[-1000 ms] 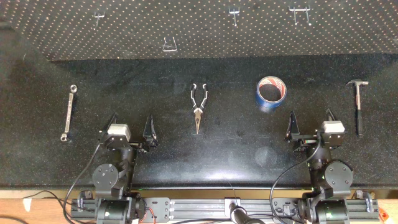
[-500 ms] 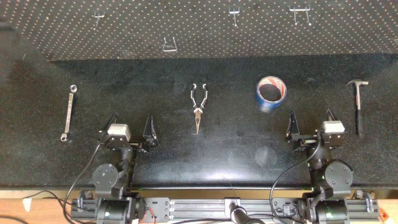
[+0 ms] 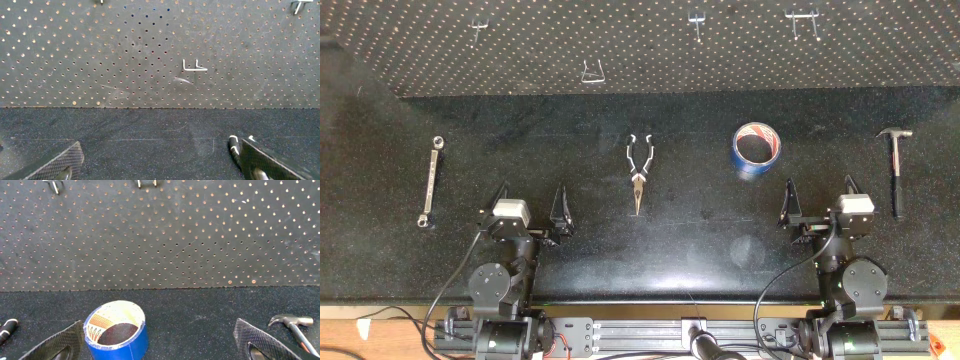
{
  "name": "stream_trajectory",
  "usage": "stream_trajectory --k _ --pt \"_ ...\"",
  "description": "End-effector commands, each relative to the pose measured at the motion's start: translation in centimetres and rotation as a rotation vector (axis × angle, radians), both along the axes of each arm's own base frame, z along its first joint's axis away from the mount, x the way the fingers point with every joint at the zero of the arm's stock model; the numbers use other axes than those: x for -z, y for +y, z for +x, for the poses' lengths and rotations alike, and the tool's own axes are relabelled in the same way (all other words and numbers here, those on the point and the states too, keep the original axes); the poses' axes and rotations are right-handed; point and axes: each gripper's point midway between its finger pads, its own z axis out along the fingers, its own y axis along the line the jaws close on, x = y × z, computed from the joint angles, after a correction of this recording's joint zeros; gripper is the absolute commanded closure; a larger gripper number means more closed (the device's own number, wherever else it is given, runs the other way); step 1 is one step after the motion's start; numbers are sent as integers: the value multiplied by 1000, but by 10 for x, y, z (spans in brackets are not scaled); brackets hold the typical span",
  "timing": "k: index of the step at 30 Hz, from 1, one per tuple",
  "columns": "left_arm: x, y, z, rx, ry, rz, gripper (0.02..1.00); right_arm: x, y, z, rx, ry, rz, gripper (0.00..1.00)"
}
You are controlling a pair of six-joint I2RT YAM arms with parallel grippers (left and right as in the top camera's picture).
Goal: Place Tools Onto Pegboard
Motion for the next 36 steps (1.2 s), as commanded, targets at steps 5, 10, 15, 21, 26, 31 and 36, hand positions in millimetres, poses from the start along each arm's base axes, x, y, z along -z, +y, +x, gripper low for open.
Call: stream_trajectory --k 5,10,15,21,26,31,36 --pt "-73 1 -39 27 50 225 25 2 -2 0 13 3 -12 25" --pt "-127 24 -65 -50 309 357 25 2 -2 0 13 3 -12 25" --pt "-145 25 -80 52 756 428 25 2 -2 0 12 3 -12 25" --pt "-133 82 -95 -116 1050 426 25 2 -2 0 13 3 -12 25" --pt "-78 157 -100 -69 1291 67 23 2 -2 0 13 3 -12 25" --pt "-16 262 -81 -302 1357 -106 23 2 -2 0 12 3 -12 25" --pt "29 285 -31 -172 1386 58 23 2 -2 0 13 3 -12 25"
